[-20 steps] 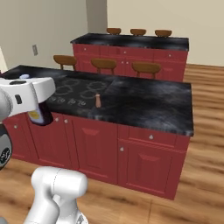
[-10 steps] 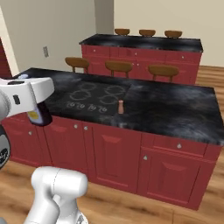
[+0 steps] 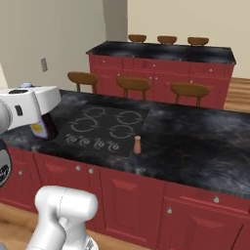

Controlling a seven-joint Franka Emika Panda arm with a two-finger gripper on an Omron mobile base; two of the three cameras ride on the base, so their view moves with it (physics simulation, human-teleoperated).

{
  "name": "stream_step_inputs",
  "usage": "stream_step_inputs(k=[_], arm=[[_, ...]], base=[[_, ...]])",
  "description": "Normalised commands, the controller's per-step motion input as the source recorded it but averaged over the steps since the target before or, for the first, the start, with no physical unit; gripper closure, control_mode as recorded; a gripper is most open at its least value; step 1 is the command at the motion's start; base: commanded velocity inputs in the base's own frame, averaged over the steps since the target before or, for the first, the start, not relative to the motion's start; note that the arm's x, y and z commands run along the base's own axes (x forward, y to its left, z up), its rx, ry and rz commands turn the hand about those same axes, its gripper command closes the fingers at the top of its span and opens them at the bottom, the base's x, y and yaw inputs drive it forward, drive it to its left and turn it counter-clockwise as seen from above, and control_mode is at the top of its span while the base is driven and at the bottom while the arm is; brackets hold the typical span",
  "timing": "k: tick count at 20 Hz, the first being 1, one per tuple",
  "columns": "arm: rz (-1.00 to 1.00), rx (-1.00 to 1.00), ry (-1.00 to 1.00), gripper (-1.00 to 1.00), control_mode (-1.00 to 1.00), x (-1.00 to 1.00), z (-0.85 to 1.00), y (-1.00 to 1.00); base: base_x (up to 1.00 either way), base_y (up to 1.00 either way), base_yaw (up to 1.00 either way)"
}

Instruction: Take 2 condiments from the cabinet and move them on the counter near the stove.Make sure the condiments are lined up with each other, next to each other.

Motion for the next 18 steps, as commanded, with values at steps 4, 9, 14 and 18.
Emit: stream_step_inputs(k=[4,9,14,18], arm=[[0.0,0.0,0.0,1.0,1.0,0.0,0.0,0.0],[0.0,0.0,0.0,1.0,1.0,0.0,0.0,0.0],[0.0,0.0,0.0,1.0,1.0,0.0,0.0,0.0],[0.0,0.0,0.0,1.0,1.0,0.0,0.0,0.0]], base=[[0.64,0.23,-0.02],[0.34,0.17,-0.16],[0.24,0.26,-0.24],[0.24,0.49,-0.17]])
